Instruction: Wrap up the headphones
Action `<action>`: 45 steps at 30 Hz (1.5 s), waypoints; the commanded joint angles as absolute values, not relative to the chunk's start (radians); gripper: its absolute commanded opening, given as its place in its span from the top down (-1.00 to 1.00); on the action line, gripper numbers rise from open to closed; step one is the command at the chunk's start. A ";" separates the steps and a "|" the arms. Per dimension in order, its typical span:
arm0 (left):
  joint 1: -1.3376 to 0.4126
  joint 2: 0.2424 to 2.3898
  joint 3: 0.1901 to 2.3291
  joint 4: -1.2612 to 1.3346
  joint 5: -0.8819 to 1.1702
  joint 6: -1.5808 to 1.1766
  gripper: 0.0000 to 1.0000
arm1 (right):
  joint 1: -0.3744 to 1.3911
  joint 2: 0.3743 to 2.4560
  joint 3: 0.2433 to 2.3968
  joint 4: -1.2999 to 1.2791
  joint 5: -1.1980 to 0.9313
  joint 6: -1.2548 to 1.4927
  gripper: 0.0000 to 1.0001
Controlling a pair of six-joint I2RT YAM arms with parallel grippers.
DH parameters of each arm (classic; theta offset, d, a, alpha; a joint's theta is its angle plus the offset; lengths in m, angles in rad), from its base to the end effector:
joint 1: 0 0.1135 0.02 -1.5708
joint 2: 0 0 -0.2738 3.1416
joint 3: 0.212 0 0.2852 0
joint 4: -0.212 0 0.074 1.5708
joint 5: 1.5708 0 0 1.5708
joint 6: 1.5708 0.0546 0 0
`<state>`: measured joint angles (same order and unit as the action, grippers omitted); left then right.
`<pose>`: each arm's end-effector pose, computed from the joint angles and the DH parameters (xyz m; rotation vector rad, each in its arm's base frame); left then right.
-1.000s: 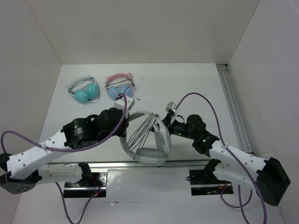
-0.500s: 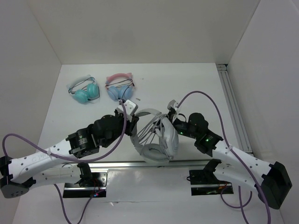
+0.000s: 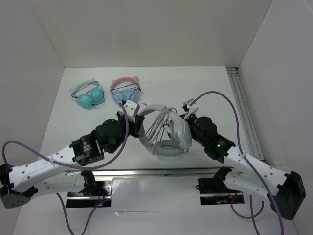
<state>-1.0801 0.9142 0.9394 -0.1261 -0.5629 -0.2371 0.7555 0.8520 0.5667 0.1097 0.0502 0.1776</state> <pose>0.1433 -0.2065 0.3853 0.2779 1.6600 -0.5285 0.1844 0.1699 0.2762 -0.4737 1.7258 0.6345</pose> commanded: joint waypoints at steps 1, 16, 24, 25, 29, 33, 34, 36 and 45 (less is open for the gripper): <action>-1.071 0.876 0.954 0.052 -0.678 -0.359 1.00 | 0.765 0.897 0.615 0.025 0.230 0.224 -0.98; -1.046 0.876 0.911 0.017 -0.844 -0.509 1.00 | 0.765 0.841 0.552 -0.118 0.547 0.418 -0.98; -1.046 0.913 0.807 0.100 -0.887 -0.518 1.00 | 0.765 0.798 0.646 -0.449 0.949 0.721 -0.98; -1.046 0.922 0.798 0.113 -0.897 -0.518 1.00 | 0.765 0.798 0.646 -0.462 0.950 0.721 -0.98; -1.023 0.986 0.784 0.099 -0.917 -0.575 1.00 | 0.765 0.746 0.670 -0.476 0.905 0.710 -0.98; -0.988 1.087 0.847 0.017 -0.896 -0.702 1.00 | 0.765 0.693 0.692 -0.485 0.790 0.699 -0.98; -0.970 1.121 0.847 0.026 -0.878 -0.703 1.00 | 0.765 0.683 0.692 -0.485 0.761 0.699 -0.98; -0.947 1.152 0.847 0.055 -0.841 -0.722 1.00 | 0.765 0.683 0.702 -0.495 0.741 0.699 -0.98; -0.855 1.372 0.936 0.101 -0.744 -0.787 1.00 | 0.765 0.683 0.703 -0.525 0.687 0.680 -0.98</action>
<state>-0.8894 1.3354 0.8425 -0.0521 -0.7898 -0.6758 0.7597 0.6888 0.6624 -0.5003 0.7147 0.6758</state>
